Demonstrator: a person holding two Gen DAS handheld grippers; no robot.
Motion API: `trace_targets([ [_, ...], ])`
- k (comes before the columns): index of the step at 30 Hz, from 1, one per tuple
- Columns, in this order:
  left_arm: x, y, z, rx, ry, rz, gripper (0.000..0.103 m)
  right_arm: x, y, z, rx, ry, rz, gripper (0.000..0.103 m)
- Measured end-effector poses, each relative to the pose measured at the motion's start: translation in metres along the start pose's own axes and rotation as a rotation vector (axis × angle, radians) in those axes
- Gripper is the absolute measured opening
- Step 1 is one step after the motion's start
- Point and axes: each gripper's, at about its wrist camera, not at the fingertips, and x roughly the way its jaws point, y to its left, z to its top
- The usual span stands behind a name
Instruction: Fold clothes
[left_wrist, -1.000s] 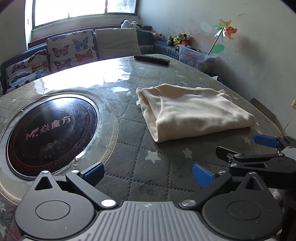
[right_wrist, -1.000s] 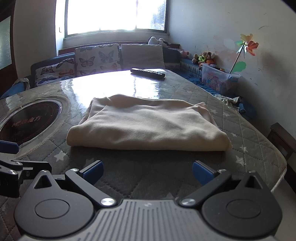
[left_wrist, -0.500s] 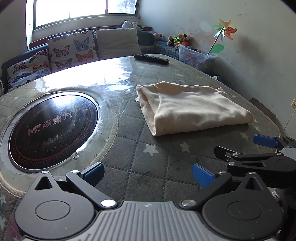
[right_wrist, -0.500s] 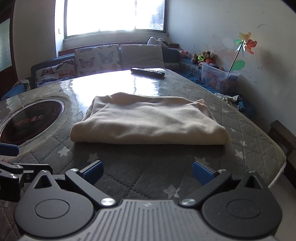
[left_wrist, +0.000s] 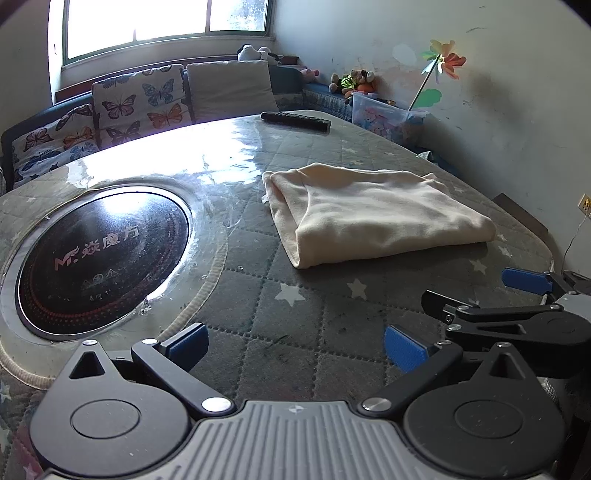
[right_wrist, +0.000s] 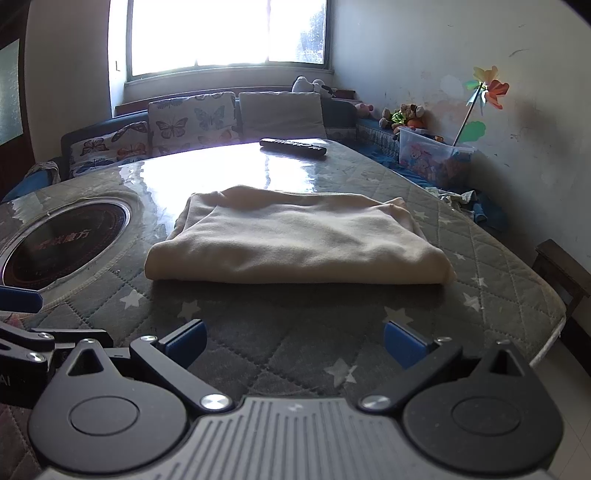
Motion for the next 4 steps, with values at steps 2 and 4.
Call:
trace_targets([
  [2,-0.0006,-0.0011,-0.0002,0.003,-0.002,0.000,0.103,-0.0007,-0.0001,0.0001,0.000,-0.002,0.001,0.103],
  [4,-0.0008,-0.0015,0.0000,0.002,-0.003,-0.003,0.103,-0.0011,-0.0002,0.0002,0.001,-0.003,0.001,0.103],
])
